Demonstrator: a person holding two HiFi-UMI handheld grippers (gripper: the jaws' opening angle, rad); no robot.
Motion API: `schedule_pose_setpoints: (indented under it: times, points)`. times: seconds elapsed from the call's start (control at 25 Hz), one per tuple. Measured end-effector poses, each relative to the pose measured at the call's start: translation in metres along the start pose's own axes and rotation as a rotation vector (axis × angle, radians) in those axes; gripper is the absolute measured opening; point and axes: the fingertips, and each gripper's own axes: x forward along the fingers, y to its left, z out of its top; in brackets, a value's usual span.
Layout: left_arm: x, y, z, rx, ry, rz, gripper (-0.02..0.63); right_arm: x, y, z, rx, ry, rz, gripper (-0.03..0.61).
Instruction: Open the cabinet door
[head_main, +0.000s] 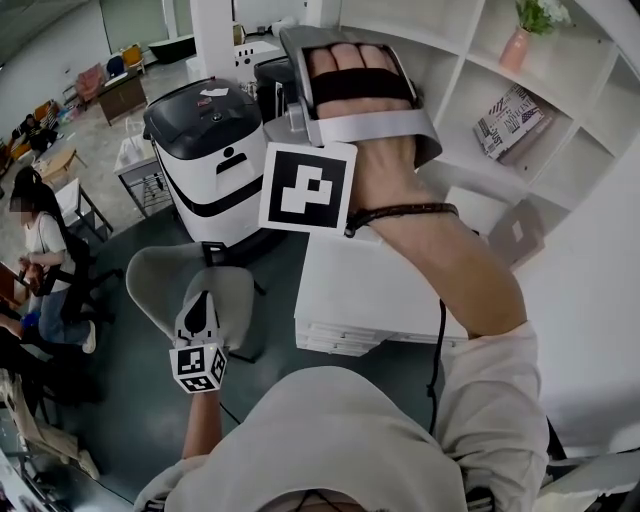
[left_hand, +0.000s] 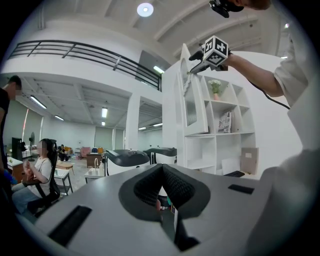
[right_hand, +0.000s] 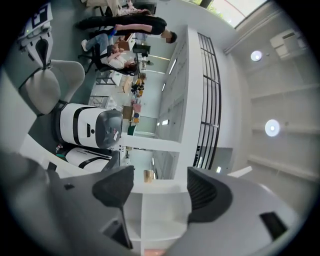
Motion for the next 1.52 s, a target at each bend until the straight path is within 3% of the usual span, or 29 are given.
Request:
schedule_pose_setpoints:
  times: [0.28, 0.6, 1.0, 1.52]
  points:
    - [0.005, -0.005, 0.001, 0.006, 0.004, -0.016, -0.002, -0.01, -0.002, -0.009, 0.038, -0.021, 0.049, 0.347]
    - [0.02, -0.02, 0.002, 0.015, 0.004, -0.06, -0.002, -0.019, -0.005, -0.041, 0.084, 0.0, 0.043, 0.344]
    - [0.045, -0.047, 0.007, 0.029, 0.002, -0.135, -0.002, -0.038, -0.018, -0.107, 0.216, 0.069, 0.002, 0.322]
    - [0.076, -0.087, 0.014, 0.049, -0.002, -0.224, -0.002, -0.067, -0.003, -0.197, 0.341, 0.191, -0.028, 0.296]
